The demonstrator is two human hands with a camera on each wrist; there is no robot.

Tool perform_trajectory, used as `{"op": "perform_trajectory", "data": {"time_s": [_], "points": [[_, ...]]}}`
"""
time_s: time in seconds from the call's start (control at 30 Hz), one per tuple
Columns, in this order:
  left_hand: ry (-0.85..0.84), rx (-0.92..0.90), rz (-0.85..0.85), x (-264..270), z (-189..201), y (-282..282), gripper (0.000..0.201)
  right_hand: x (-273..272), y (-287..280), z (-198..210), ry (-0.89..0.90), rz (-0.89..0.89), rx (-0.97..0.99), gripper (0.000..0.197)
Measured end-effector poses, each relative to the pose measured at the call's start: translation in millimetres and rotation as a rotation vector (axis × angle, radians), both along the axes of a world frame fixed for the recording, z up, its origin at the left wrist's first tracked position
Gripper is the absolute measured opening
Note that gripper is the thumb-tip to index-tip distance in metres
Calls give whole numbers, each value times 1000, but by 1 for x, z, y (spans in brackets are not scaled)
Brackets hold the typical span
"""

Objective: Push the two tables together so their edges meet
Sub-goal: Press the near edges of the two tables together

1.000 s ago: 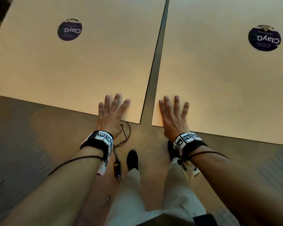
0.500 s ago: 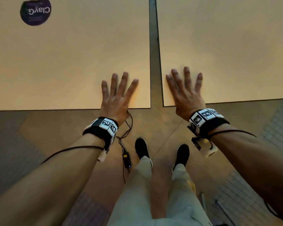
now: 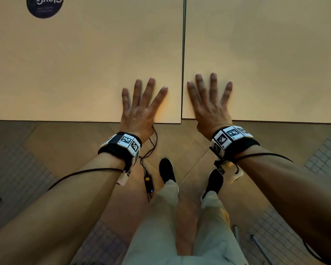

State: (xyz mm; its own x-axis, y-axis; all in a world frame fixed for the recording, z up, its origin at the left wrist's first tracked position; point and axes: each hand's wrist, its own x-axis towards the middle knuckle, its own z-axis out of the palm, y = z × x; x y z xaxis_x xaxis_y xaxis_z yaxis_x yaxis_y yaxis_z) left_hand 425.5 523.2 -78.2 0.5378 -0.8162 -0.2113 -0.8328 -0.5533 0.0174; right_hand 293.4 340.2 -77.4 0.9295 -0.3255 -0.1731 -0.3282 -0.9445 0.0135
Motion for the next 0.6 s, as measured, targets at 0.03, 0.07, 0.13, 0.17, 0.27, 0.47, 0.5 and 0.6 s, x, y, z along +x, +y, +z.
{"op": "perform_trajectory", "data": {"time_s": [0.03,0.07,0.13,0.17,0.27,0.47,0.5,0.6], "points": [[-2,0,4,0,0,0,131,0,1,0,-1,-3,-3,109],[-5,-1,6,0,0,0,131,0,2,0,0,-5,-6,110],[-6,1,7,-1,0,0,131,-1,4,0,5,-10,-8,111],[-2,2,10,-1,0,0,131,-3,5,0,4,-7,-6,111],[-1,14,16,0,2,-3,130,-10,8,0,9,6,-6,109],[-1,5,30,2,2,-9,128,-18,11,1,8,19,7,108],[-4,4,29,1,2,-8,128,-17,12,1,5,14,9,110],[-21,-2,9,2,-1,-8,131,-16,12,0,11,4,-2,113]]}}
